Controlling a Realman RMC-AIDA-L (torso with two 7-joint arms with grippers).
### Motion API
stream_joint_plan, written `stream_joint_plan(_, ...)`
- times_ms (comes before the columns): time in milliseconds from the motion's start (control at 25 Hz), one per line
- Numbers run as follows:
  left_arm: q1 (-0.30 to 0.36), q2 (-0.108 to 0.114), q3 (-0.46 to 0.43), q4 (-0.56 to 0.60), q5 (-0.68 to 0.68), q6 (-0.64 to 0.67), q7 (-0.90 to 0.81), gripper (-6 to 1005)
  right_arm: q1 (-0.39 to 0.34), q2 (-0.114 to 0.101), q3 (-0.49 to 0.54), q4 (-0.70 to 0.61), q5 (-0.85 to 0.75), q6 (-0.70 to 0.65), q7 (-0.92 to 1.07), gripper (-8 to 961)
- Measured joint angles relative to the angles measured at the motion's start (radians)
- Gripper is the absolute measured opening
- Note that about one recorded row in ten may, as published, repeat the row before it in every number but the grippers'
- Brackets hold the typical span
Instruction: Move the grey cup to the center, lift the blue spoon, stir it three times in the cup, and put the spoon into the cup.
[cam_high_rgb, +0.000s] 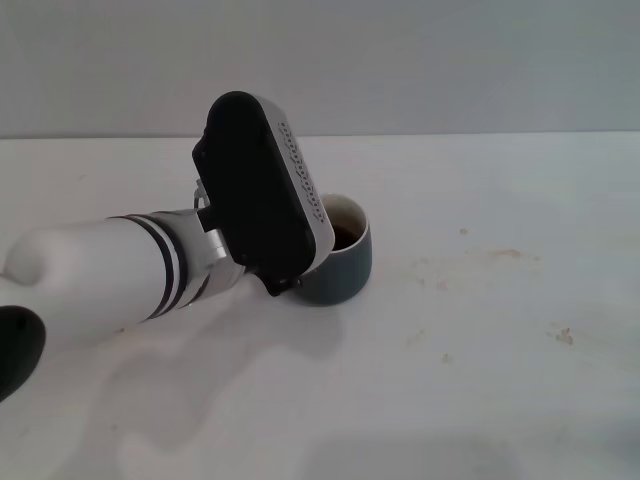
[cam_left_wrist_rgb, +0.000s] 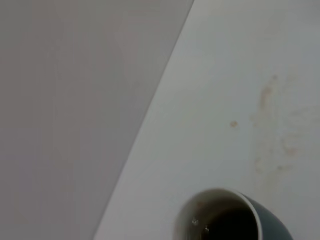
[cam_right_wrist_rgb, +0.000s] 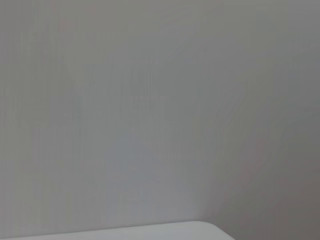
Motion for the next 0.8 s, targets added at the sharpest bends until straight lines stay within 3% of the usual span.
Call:
stream_joint_plan(160, 0.036, 0.001, -0.006, -0.028, -0.001, 0.072, 0.0, 556, 0.001, 0.0, 0.0, 0.0, 0.0, 0.0, 0.0, -2)
stream_joint_plan(200, 0.087, 0.001, -0.01, -0.06, -0.004, 0.19, 0.0, 556, 0.001, 0.0, 0.0, 0.0, 0.0, 0.0, -0.001, -2)
stream_joint_plan(240, 0.087, 0.001, -0.01, -0.06, -0.004, 0.19, 0.0, 556, 0.001, 0.0, 0.0, 0.0, 0.0, 0.0, -0.001, -2)
stream_joint_plan(360, 0.168, 0.003, -0.012, -0.083, -0.026, 0.432, -0.006, 556, 0.002, 0.0, 0.0, 0.0, 0.0, 0.0, -0.001, -1)
stream_joint_plan(400, 0.213, 0.005, -0.01, -0.08, -0.058, 0.602, -0.012, 556, 0.003, 0.0, 0.0, 0.0, 0.0, 0.0, -0.001, -1)
stream_joint_plan(440, 0.213, 0.005, -0.01, -0.08, -0.058, 0.602, -0.012, 556, 0.003, 0.0, 0.0, 0.0, 0.0, 0.0, -0.001, -1)
stream_joint_plan(520, 0.244, 0.006, -0.008, -0.059, -0.103, 0.757, -0.017, 556, 0.003, 0.0, 0.0, 0.002, 0.0, 0.0, -0.001, -1)
stream_joint_plan(560, 0.26, 0.006, -0.006, -0.042, -0.129, 0.836, -0.024, 556, 0.003, 0.0, 0.0, 0.002, 0.0, 0.0, -0.001, -1)
stream_joint_plan(600, 0.289, 0.008, 0.003, 0.005, -0.167, 1.015, -0.062, 556, 0.004, 0.0, 0.0, 0.003, 0.0, 0.0, -0.001, -1)
stream_joint_plan(640, 0.289, 0.008, 0.003, 0.005, -0.167, 1.015, -0.062, 556, 0.004, 0.0, 0.0, 0.003, 0.0, 0.0, -0.001, -1)
stream_joint_plan(800, 0.336, 0.01, 0.027, 0.156, -0.164, 1.419, -0.21, 556, 0.005, 0.0, 0.0, 0.004, 0.0, 0.0, -0.001, -2)
